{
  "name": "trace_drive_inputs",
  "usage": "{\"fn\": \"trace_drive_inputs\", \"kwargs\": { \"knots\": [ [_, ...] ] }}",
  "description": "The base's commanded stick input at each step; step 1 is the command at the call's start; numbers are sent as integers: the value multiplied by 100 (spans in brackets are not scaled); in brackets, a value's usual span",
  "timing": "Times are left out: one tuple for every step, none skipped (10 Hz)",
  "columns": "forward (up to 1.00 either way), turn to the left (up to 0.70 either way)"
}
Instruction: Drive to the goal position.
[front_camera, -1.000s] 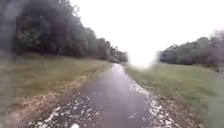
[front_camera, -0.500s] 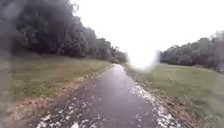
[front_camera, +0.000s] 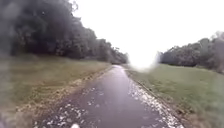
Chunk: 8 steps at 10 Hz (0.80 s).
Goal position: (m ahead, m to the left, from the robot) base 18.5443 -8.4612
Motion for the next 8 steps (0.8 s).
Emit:
{"fn": "trace_drive_inputs", "kwargs": {
  "knots": [
    [50,0],
    [50,0],
    [50,0],
    [50,0],
    [50,0],
    [50,0],
    [50,0],
    [50,0]
  ]
}}
